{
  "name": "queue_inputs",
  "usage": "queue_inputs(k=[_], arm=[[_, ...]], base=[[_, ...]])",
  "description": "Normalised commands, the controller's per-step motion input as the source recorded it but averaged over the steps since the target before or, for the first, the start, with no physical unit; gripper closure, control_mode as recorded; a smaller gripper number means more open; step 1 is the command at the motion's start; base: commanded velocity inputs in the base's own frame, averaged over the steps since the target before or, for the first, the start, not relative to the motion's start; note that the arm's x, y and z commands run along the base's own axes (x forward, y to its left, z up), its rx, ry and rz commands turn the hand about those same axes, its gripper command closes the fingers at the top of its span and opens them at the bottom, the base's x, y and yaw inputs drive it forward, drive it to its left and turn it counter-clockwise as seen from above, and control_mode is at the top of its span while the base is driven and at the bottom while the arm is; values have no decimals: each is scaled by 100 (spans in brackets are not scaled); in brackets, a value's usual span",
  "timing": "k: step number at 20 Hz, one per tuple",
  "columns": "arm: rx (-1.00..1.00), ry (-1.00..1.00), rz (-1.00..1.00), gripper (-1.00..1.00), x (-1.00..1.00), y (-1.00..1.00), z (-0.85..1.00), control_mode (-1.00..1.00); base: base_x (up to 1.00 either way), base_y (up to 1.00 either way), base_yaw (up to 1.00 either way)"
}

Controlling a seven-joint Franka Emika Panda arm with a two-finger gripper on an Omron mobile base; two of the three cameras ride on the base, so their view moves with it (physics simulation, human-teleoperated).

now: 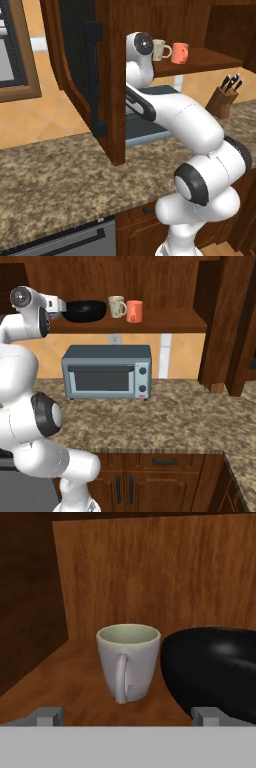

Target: Gather all objects into one cabinet and sort the glasses and bowls to opposite sides.

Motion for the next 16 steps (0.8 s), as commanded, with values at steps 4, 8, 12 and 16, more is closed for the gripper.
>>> queue_inputs(k=[4, 8, 12, 16], arm=[[0, 0, 0, -100, 23, 0, -4, -100], [0, 0, 0, -100, 27, 0, -3, -100], [0, 0, 0, -100, 30, 8, -1, -100], [0, 0, 0, -100, 36, 19, -12, -100]], base=[[0, 0, 0], [0, 0, 0], [0, 0, 0], [0, 0, 0]])
